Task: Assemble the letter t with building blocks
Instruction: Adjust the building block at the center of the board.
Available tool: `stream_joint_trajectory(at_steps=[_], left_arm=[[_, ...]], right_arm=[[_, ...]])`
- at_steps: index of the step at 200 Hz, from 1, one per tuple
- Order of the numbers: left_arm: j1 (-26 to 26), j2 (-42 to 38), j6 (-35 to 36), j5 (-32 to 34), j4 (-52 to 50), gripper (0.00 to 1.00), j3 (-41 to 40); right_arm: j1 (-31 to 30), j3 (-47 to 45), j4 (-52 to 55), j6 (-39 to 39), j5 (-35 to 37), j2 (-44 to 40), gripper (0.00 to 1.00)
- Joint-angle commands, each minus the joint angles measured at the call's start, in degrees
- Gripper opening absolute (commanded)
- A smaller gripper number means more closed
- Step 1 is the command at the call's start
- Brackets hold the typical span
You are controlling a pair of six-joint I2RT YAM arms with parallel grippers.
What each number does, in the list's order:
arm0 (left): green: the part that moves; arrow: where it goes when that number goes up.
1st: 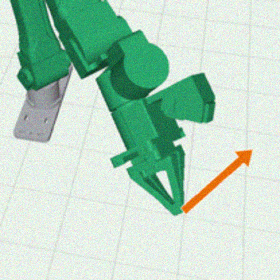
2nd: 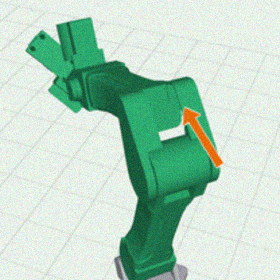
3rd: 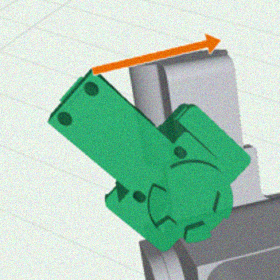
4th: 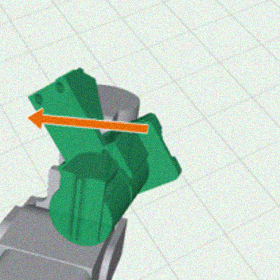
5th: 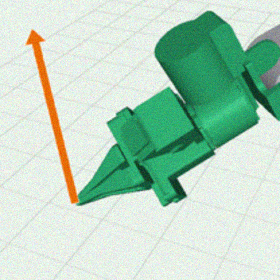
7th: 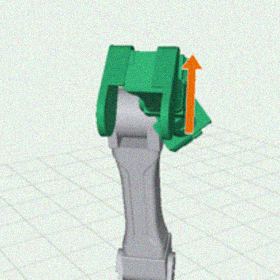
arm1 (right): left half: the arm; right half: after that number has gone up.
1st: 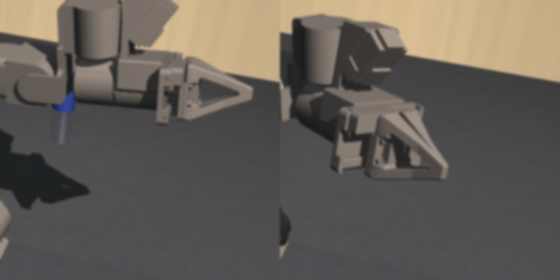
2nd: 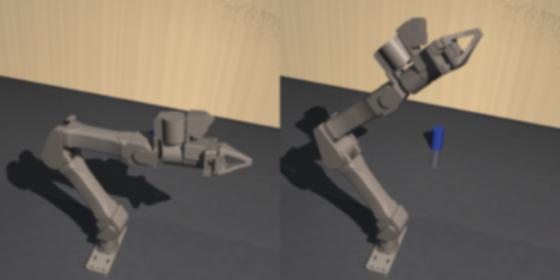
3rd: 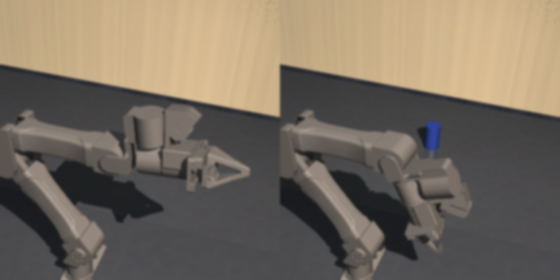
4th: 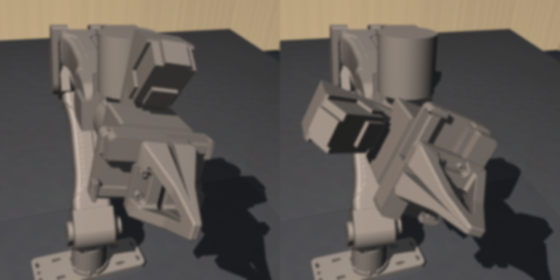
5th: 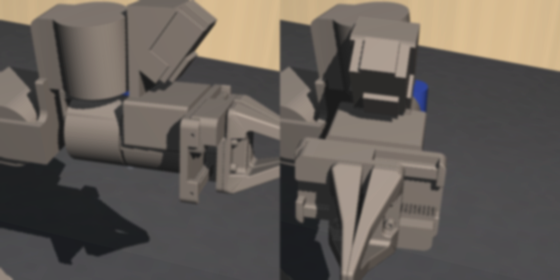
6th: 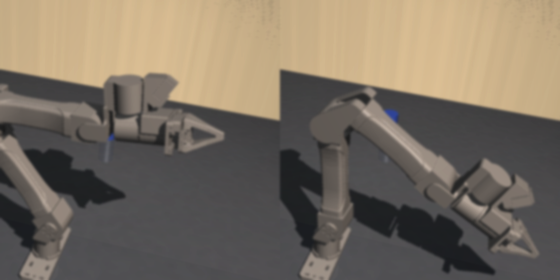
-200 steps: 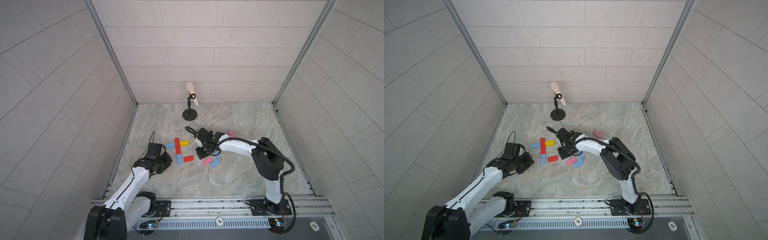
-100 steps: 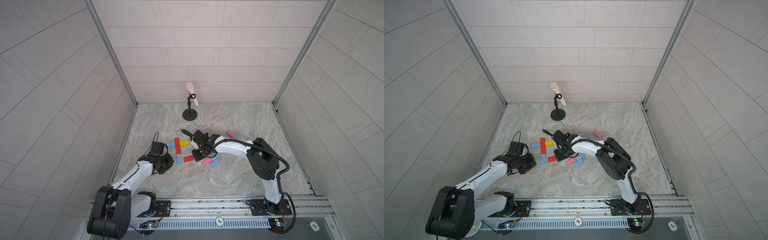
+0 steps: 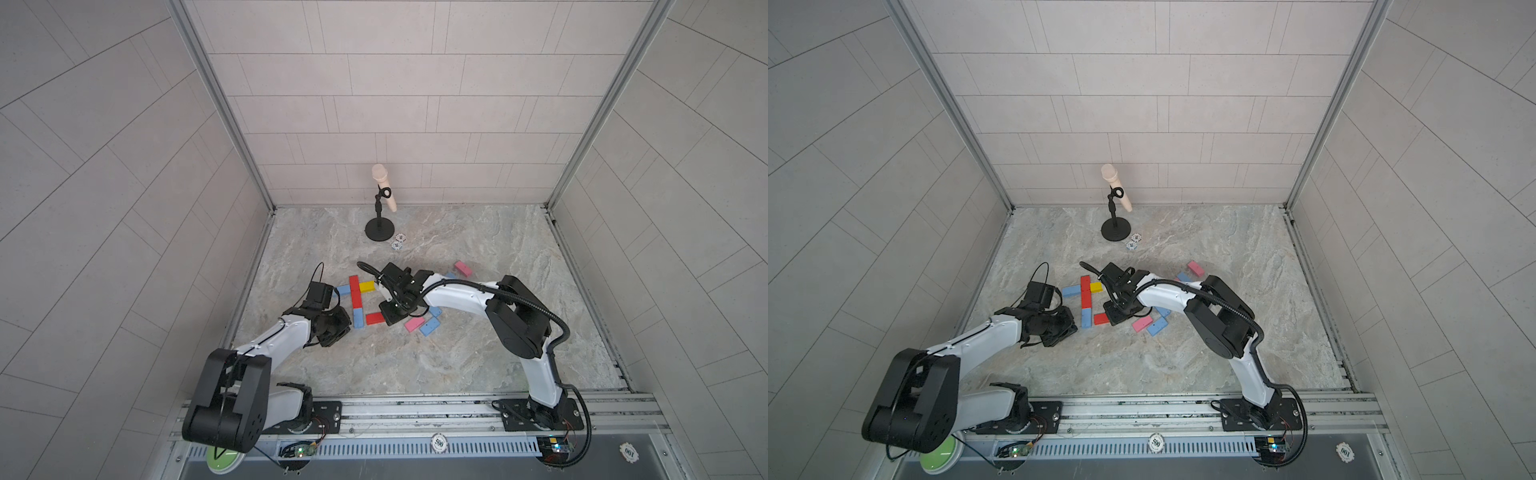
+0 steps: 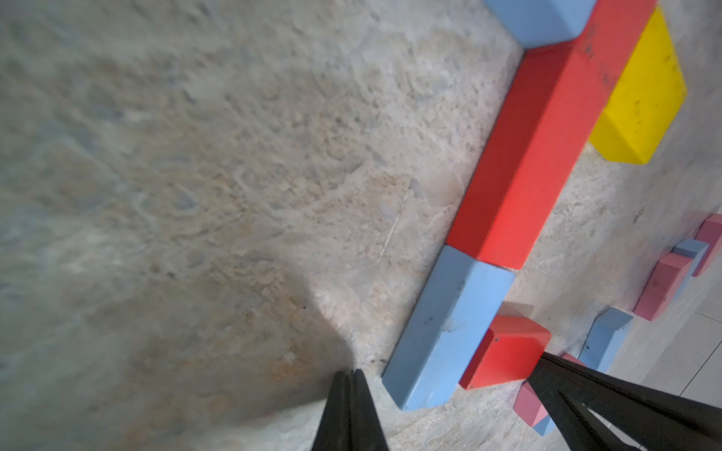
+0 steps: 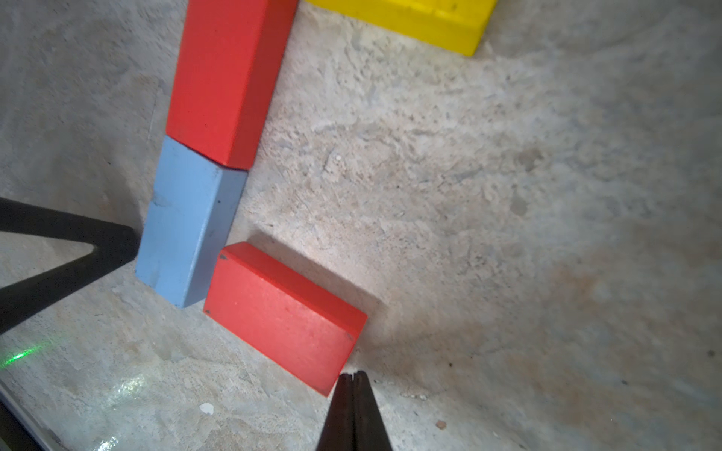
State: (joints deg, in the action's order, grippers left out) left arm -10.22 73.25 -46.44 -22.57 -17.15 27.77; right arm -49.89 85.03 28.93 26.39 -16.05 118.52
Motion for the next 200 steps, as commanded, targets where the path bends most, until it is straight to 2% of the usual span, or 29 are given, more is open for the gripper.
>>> stream_joint_trajectory(at_steps=[1, 200], left_arm=[[-0.42, 1.35, 1.41, 0.55, 0.18, 0.00, 0.95], [-2.00, 3.00, 1.08, -1.25, 3.52, 0.00, 0.42]], right_arm=[[-0.30, 1.36, 1.00, 0.98, 0.49, 0.57, 0.00], [-0.44, 2.50, 1.00, 1.60, -0.74, 1.28, 0.00]])
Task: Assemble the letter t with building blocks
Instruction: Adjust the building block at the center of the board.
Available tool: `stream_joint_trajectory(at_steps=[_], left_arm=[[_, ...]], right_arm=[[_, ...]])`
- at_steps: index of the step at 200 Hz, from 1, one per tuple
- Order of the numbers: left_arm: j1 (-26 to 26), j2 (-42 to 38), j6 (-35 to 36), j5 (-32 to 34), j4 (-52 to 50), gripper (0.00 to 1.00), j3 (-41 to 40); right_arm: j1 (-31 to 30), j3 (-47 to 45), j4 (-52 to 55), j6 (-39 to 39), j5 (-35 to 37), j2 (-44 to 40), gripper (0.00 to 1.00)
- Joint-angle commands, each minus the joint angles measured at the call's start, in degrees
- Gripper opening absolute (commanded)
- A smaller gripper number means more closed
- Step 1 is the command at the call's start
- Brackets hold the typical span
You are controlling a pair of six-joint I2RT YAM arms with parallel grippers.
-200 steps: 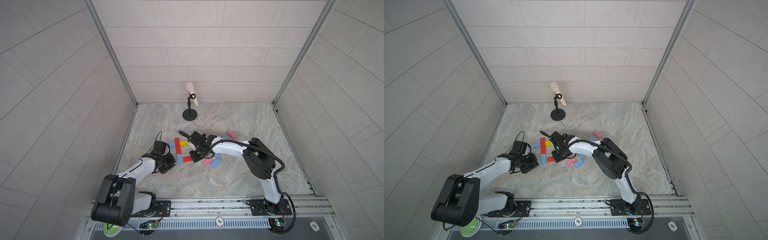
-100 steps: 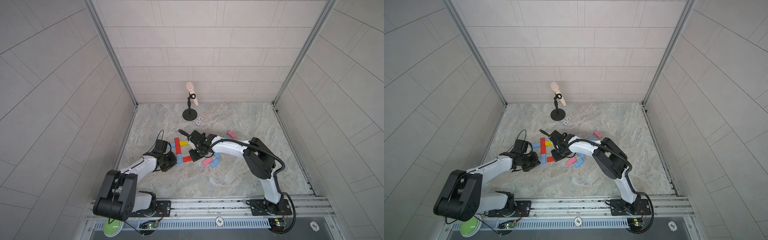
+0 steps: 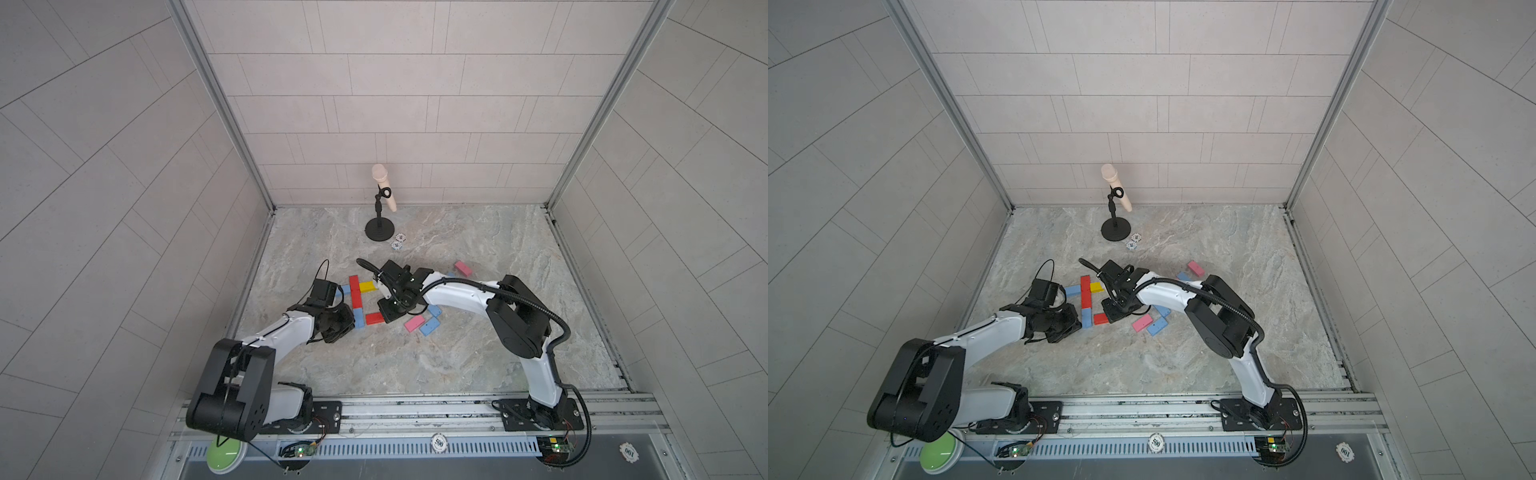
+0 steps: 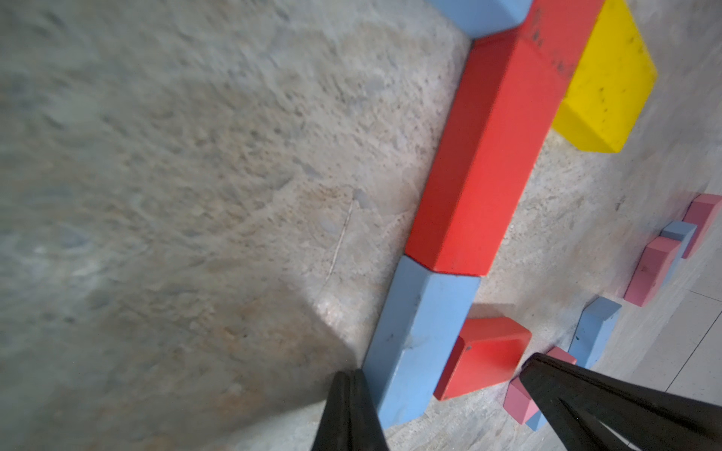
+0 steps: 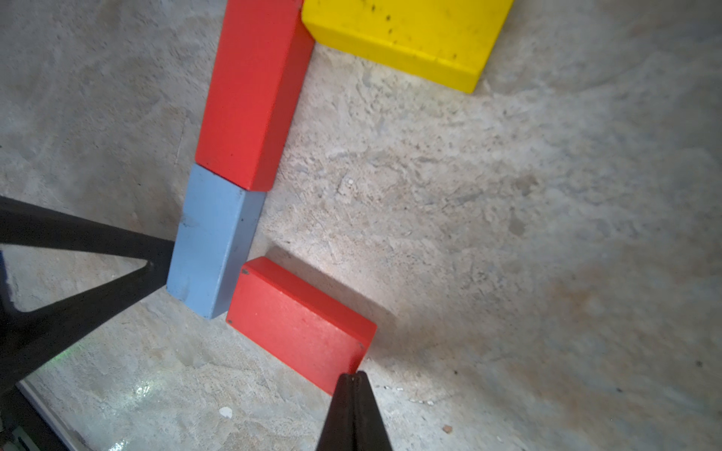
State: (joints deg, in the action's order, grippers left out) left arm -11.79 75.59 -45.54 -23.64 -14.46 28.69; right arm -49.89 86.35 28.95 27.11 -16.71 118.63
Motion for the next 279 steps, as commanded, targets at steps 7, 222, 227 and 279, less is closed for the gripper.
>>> stream_joint_trajectory(at_steps=[7, 222, 227, 279], left_arm=[[-0.48, 0.67, 0.10, -0.27, 0.84, 0.00, -0.52], [-0.43, -0.39, 2.27, 6.42, -6.11, 0.02, 1.46], [-0.44, -0.36, 2.30, 6.46, -6.11, 0.02, 1.44], [-0.45, -0.28, 2.38, 6.16, -5.84, 0.02, 1.53]], right_arm=[[-0.49, 1.19, 1.11, 0.84, -0.01, 1.17, 0.00], [-0.57, 2.43, 1.46, 0.93, 0.45, 2.35, 0.00], [-0.56, 2.45, 1.38, 0.96, 0.32, 2.37, 0.00], [-0.56, 2.72, 1.26, 1.18, 0.01, 2.48, 0.00]])
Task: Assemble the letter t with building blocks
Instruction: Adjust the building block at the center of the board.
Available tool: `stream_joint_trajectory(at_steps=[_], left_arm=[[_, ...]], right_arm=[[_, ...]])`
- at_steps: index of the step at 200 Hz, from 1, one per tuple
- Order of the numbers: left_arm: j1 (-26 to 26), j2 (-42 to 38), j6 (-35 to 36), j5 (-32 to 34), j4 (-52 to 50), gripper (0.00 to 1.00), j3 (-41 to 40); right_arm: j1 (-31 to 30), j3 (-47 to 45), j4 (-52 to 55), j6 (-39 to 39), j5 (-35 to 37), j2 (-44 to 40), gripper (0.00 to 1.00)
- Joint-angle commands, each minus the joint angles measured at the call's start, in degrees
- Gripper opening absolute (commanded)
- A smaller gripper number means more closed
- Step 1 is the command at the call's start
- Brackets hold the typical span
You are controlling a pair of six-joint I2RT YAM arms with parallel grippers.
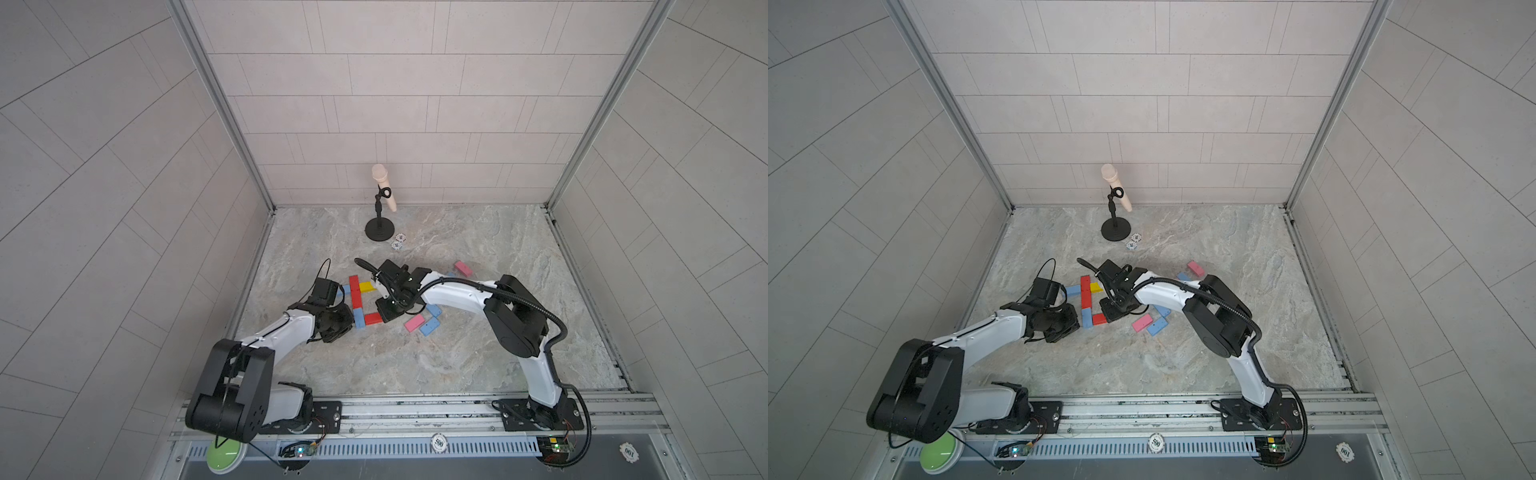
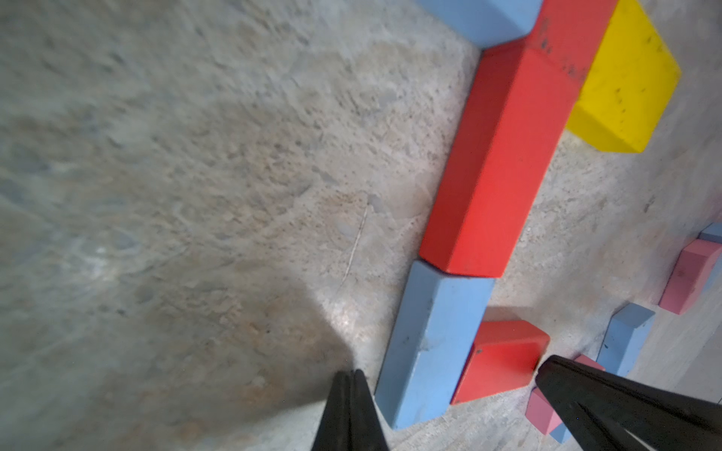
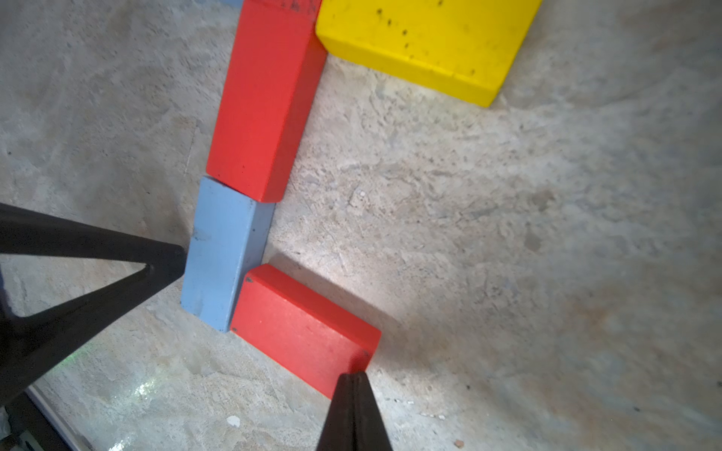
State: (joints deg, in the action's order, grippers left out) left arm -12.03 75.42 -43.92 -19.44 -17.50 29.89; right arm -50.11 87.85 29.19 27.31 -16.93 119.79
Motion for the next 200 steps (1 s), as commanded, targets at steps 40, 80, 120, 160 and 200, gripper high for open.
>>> stream_joint_trajectory(at_steps=[40, 80, 120, 160, 200], left_arm=[[-0.19, -0.05, 0.86, 1.78, -2.82, 0.02, 0.43], [-0.19, 0.06, 0.83, 1.78, -2.63, 0.02, 0.35], [-0.18, 0.45, 0.86, 1.69, -2.37, 0.02, 0.35], [-0.23, -1.40, 0.69, 3.14, -4.34, 0.05, 0.86], [-0.12, -11.11, 0.33, 7.85, -12.37, 0.22, 4.96]], right_arm=[[-0.34, 1.71, 1.26, 0.97, -0.12, 1.68, 0.00], [-0.38, 2.14, 1.57, 0.74, -0.16, 1.94, 0.00], [-0.32, 1.92, 2.23, 0.54, 0.43, 1.75, 0.00], [0.40, 1.08, 2.95, 0.31, 2.49, 0.02, 0.00], [2.50, -1.94, 4.16, -0.14, 6.32, -7.39, 0.16]])
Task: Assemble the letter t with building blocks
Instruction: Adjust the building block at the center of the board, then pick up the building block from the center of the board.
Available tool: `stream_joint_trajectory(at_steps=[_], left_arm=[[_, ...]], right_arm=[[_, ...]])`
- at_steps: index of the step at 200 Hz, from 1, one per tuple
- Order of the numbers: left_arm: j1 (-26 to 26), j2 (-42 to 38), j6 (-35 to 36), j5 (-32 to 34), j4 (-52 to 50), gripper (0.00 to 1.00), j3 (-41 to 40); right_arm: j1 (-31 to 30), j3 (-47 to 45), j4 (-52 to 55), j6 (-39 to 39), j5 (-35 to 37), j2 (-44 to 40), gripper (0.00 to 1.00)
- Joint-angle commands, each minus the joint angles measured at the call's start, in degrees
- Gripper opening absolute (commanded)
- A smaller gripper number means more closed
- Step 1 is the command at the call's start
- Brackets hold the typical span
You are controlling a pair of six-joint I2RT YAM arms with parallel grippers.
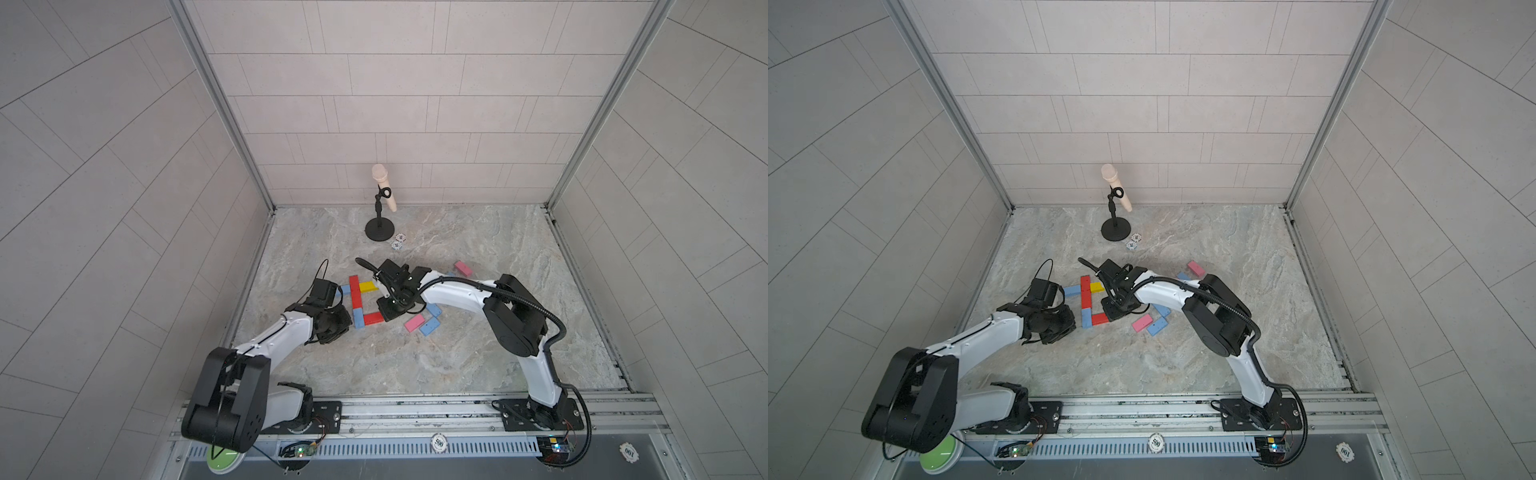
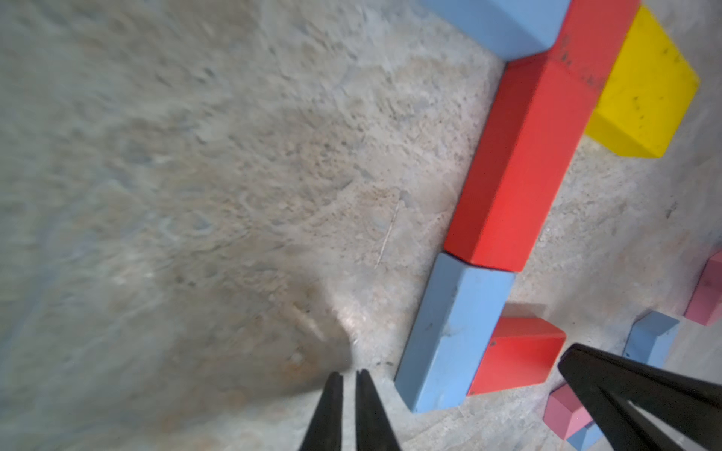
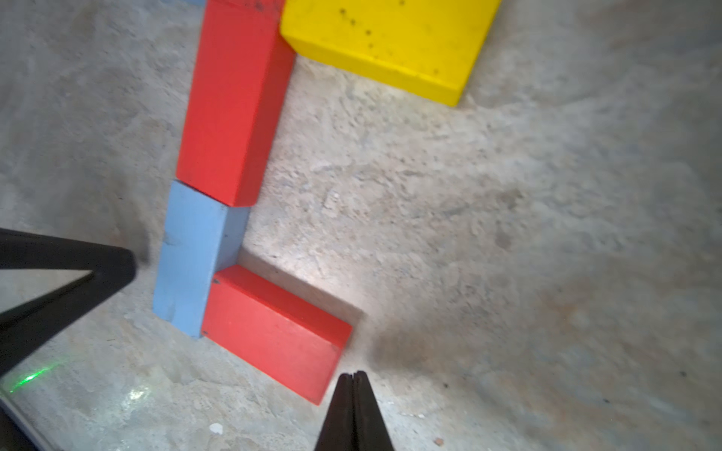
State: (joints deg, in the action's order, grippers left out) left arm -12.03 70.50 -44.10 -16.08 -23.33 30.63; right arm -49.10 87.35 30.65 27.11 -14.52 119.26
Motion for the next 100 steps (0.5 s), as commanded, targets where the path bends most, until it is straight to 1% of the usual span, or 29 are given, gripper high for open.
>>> stream_joint_trajectory(at_steps=[1, 26, 43, 63, 72, 77, 82, 88, 94, 100], left_arm=[[-0.11, -6.48, 0.50, 4.65, -6.81, 0.23, 4.42], [-0.02, -13.98, 0.88, 8.23, -10.96, 0.37, 8.69], [-0.01, -17.62, 1.63, 9.73, -12.12, 0.51, 11.51], [-0.01, -20.69, 3.91, 10.24, -12.09, 0.66, 15.21], [-0.01, -21.78, 4.97, 10.70, -12.04, 0.71, 17.04], [-0.01, -22.32, 5.80, 10.88, -11.86, 0.76, 18.10], [-0.01, -22.91, 6.51, 10.93, -11.42, 0.81, 19.09], [-0.01, -23.61, 7.47, 10.70, -10.44, 0.91, 20.10], [-0.01, -24.17, 8.83, 9.94, -8.80, 0.96, 20.70], [-0.01, -24.79, 10.20, 8.75, -6.88, 1.00, 21.03]], right_arm=[[1.60, -1.58, 2.78, 0.07, 4.14, -7.34, 0.17], [2.80, -2.65, 4.96, -1.32, 7.98, -13.41, 0.28], [3.85, -4.11, 5.34, -1.42, 9.90, -17.34, 0.36], [6.03, -6.39, 5.76, -1.36, 11.46, -22.12, 0.45], [6.88, -7.28, 6.39, -1.68, 12.82, -24.14, 0.48], [7.41, -7.73, 6.90, -1.72, 13.70, -25.35, 0.50], [7.89, -8.29, 7.29, -1.83, 14.33, -26.43, 0.54], [8.77, -8.88, 7.82, -2.02, 14.64, -27.61, 0.61], [9.71, -9.33, 8.74, -2.06, 14.86, -28.53, 0.69], [10.72, -9.63, 9.80, -2.04, 15.06, -29.37, 0.72]])
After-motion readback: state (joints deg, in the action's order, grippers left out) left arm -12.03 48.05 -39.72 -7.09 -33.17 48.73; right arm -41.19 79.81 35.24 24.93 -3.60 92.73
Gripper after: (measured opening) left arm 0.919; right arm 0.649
